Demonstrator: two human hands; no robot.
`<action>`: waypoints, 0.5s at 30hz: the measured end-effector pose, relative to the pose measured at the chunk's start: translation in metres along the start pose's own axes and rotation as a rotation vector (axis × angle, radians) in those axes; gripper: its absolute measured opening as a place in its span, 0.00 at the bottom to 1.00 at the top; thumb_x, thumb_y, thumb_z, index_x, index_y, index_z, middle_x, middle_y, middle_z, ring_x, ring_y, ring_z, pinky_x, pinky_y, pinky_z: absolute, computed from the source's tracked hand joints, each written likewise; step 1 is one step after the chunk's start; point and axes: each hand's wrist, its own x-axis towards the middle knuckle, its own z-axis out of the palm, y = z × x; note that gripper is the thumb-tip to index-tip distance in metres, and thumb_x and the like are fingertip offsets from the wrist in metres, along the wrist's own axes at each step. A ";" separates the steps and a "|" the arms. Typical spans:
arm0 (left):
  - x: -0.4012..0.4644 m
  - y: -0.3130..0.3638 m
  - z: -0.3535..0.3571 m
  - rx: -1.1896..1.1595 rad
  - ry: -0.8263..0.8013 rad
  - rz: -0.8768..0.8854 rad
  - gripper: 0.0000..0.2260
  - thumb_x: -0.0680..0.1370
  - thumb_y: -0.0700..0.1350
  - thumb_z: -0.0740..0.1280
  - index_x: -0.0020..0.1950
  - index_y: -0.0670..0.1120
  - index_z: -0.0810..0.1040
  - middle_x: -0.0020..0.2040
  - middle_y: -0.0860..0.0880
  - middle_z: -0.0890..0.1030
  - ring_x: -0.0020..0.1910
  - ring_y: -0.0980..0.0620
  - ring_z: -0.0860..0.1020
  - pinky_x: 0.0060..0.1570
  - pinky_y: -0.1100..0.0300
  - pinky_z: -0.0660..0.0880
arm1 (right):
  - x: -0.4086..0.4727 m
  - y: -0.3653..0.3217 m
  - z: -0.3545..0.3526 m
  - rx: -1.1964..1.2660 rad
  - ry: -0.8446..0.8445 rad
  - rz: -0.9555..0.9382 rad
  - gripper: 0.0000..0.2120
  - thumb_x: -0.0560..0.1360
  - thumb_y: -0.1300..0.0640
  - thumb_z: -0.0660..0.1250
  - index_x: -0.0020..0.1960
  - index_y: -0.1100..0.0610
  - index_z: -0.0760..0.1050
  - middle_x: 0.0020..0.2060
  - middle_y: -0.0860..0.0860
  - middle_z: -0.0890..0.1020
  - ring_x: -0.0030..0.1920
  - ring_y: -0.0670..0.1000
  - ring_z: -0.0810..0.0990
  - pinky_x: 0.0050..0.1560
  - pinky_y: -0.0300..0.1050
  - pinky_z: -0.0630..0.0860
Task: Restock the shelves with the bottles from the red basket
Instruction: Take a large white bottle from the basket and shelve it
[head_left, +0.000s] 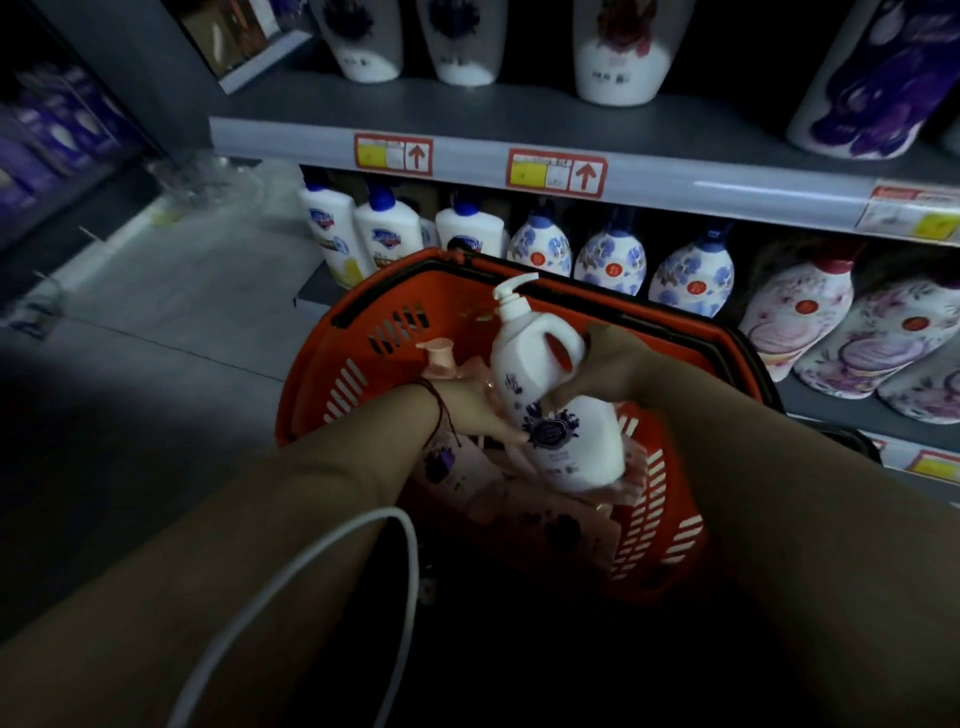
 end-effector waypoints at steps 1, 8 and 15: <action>-0.002 0.003 -0.002 -0.198 0.028 0.043 0.22 0.74 0.47 0.71 0.68 0.46 0.73 0.65 0.47 0.77 0.63 0.51 0.75 0.64 0.55 0.72 | -0.002 -0.005 -0.004 0.089 0.001 -0.003 0.42 0.50 0.44 0.83 0.58 0.57 0.72 0.52 0.51 0.79 0.50 0.53 0.78 0.47 0.50 0.79; -0.022 0.019 -0.019 -0.963 0.298 0.180 0.22 0.71 0.36 0.72 0.64 0.40 0.75 0.57 0.41 0.82 0.50 0.48 0.83 0.41 0.57 0.81 | -0.028 -0.027 -0.039 0.684 0.008 -0.105 0.21 0.58 0.54 0.82 0.48 0.54 0.80 0.44 0.53 0.87 0.44 0.54 0.86 0.41 0.52 0.83; -0.050 0.055 -0.062 -1.034 0.555 0.458 0.17 0.69 0.40 0.75 0.58 0.44 0.80 0.51 0.43 0.85 0.50 0.45 0.84 0.45 0.54 0.81 | -0.046 -0.077 -0.072 0.935 0.351 -0.157 0.24 0.64 0.57 0.80 0.54 0.55 0.72 0.49 0.52 0.82 0.44 0.48 0.84 0.43 0.45 0.82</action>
